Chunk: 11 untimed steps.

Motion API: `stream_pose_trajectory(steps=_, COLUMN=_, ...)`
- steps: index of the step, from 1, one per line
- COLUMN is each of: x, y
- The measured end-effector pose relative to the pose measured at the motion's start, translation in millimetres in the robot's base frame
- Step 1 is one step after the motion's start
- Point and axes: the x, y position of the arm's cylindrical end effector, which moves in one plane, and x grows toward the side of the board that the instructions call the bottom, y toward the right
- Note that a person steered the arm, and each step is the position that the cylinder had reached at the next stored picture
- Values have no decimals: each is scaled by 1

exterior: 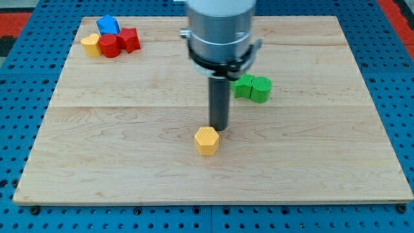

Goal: Push green circle to the yellow hexagon

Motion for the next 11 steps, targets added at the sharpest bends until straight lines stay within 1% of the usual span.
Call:
stream_pose_trajectory(steps=1, x=-20, y=37)
stream_pose_trajectory(steps=2, x=-66, y=122)
stream_pose_trajectory(steps=3, x=-118, y=131)
stream_pose_trajectory(steps=4, x=-87, y=125)
stream_pose_trajectory(steps=5, x=-47, y=113)
stream_pose_trajectory(steps=6, x=-49, y=124)
stream_pose_trajectory(steps=7, x=-90, y=132)
stream_pose_trajectory(steps=8, x=-89, y=100)
stream_pose_trajectory(steps=9, x=-35, y=57)
stream_pose_trajectory(steps=10, x=-24, y=29)
stream_pose_trajectory(steps=11, x=-28, y=22)
